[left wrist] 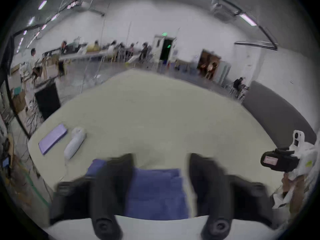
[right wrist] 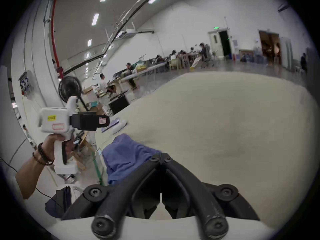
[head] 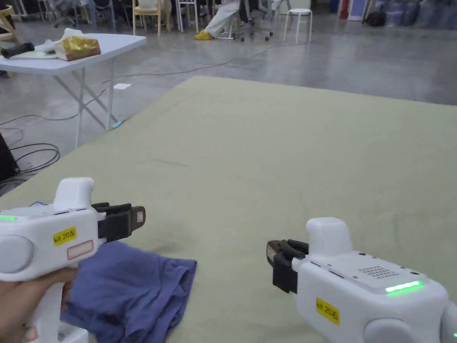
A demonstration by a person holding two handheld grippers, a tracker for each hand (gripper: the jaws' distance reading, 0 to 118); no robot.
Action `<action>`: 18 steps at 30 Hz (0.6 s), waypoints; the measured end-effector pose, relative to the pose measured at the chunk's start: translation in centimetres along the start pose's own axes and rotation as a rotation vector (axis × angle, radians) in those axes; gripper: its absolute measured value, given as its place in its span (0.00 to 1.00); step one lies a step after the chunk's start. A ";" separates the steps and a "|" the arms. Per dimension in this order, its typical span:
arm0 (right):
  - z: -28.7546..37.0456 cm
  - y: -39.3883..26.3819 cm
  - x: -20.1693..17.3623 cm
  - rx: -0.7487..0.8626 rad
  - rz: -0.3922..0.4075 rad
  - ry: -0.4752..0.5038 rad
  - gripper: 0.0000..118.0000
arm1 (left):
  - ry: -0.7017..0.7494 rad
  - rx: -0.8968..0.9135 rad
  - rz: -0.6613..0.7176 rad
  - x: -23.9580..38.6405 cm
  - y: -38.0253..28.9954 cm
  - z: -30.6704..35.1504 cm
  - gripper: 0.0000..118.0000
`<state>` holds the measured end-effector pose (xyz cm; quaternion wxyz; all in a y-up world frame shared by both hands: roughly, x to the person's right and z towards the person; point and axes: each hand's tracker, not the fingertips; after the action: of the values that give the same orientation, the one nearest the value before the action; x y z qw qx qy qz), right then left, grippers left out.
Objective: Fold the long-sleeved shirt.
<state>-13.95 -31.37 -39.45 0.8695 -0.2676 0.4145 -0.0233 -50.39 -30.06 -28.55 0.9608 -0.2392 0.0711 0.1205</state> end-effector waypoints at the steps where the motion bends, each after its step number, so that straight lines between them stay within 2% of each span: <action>1: 2.4 0.5 1.0 0.032 0.004 -0.045 0.00 | -0.017 0.022 -0.010 2.8 0.3 0.3 0.34; 2: 4.8 0.9 2.2 0.062 0.014 -0.094 0.00 | -0.059 0.050 -0.019 5.4 0.3 0.4 0.11; 3: 6.9 1.2 3.2 0.090 0.020 -0.139 0.00 | -0.107 0.077 -0.030 7.8 0.5 0.5 0.00; 5: 11.7 1.6 5.4 0.154 0.017 -0.231 0.00 | -0.146 0.134 -0.075 13.4 0.8 0.8 0.00; 8: 17.8 2.2 8.5 0.220 0.002 -0.365 0.00 | -0.082 0.181 -0.151 20.9 1.4 1.3 0.00; 12: 23.8 2.4 11.2 0.293 0.051 -0.552 0.00 | -0.134 0.281 -0.166 28.9 2.4 1.9 0.00; 15: 26.6 1.7 12.2 0.357 0.067 -0.637 0.00 | -0.224 0.380 -0.233 32.6 2.1 1.4 0.00; 18: 28.0 0.0 12.8 0.426 0.074 -0.694 0.00 | -0.107 0.426 -0.304 35.5 0.2 1.3 0.00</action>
<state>14.97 -22.24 -34.19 0.9940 -0.0583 0.0919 0.0143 -16.20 -22.24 -34.38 0.9990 -0.0330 0.0071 -0.0303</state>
